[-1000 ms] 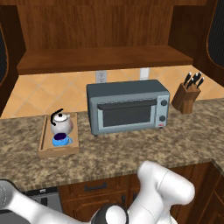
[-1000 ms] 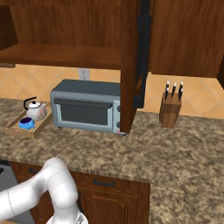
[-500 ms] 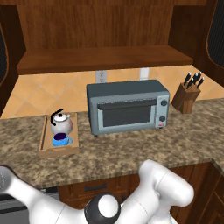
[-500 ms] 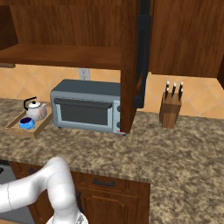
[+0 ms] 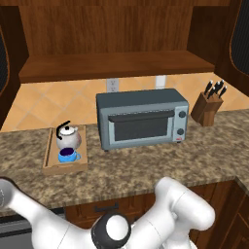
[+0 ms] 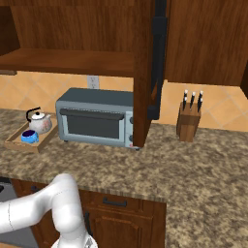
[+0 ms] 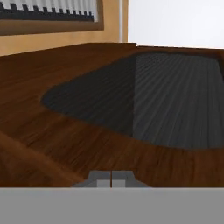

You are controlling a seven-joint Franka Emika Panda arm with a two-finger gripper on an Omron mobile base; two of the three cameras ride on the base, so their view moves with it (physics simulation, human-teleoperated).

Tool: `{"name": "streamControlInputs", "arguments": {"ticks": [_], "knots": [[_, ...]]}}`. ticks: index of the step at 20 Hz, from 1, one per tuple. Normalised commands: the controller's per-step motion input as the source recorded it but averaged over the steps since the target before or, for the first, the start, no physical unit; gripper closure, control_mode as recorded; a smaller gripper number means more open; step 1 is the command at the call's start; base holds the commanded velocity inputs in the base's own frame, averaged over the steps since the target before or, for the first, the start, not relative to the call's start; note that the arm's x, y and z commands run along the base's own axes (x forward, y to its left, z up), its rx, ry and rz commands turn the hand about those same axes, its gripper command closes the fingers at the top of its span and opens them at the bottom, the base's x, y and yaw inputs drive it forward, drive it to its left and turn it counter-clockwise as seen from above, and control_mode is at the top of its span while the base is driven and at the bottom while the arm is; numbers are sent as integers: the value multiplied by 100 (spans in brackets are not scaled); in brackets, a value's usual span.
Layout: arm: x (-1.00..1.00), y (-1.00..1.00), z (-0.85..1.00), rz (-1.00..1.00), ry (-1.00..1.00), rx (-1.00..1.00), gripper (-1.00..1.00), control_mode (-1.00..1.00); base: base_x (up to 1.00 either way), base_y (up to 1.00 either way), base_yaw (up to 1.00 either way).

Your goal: Pick the kettle from the counter and place it on the tray. Then pick the mug from the cabinet and place it on the tray. Then close the cabinet doors.

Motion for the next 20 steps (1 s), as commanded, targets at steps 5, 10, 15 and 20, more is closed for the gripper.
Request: {"name": "streamControlInputs", "arguments": {"ticks": [5, 10, 15, 20], "knots": [[0, -75, 36, -13, -19, 0, 100, -100, 0, 0, 0], [0, -67, 49, -11, -21, 0, 100, -100, 0, 0, 0], [0, -67, 40, -9, -19, 0, 100, -100, 0, 0, 0], [0, -64, 64, -7, -8, 3, 100, -100, 0, 0, 0]]}}
